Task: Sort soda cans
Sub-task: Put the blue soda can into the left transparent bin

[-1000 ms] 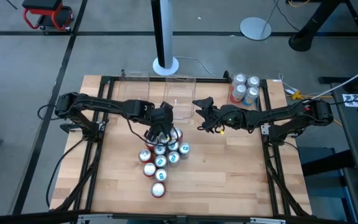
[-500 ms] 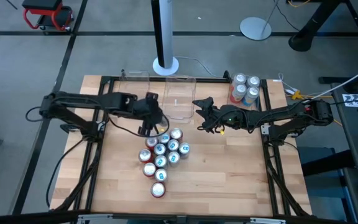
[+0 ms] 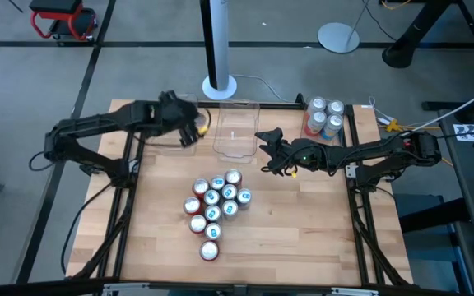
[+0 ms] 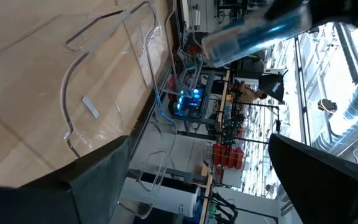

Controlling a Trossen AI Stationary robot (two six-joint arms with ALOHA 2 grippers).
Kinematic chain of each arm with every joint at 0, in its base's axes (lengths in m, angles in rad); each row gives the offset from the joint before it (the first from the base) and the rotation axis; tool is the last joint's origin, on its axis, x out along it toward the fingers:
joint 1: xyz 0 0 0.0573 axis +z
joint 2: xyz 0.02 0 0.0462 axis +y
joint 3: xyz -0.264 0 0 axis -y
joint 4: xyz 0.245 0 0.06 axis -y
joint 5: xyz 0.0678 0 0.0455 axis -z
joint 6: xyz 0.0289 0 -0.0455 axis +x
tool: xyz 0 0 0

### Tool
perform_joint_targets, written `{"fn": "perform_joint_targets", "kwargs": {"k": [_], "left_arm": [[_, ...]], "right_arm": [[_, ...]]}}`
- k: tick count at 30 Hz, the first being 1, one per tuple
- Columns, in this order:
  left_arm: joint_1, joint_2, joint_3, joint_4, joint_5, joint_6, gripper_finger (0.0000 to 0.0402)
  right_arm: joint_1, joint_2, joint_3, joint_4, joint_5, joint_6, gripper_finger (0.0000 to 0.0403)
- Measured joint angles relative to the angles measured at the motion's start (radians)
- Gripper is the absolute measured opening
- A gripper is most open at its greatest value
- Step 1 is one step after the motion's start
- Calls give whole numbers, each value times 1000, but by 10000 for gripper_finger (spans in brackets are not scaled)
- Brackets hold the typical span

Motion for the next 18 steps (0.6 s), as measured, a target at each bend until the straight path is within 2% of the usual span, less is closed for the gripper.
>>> {"fn": "perform_joint_targets", "kwargs": {"k": [7,11,13,18], "left_arm": [[264,32,0,0,24,-17,247],[397,61,0,17,181,-17,247],[434,86,0,33,240,-17,247],[458,163,0,74,248,-3,247]], "right_arm": [[0,0,0,0,-5,1,381],[0,0,0,0,-6,1,381],[0,0,0,0,-6,1,381],[0,0,0,0,-6,1,381]]}}
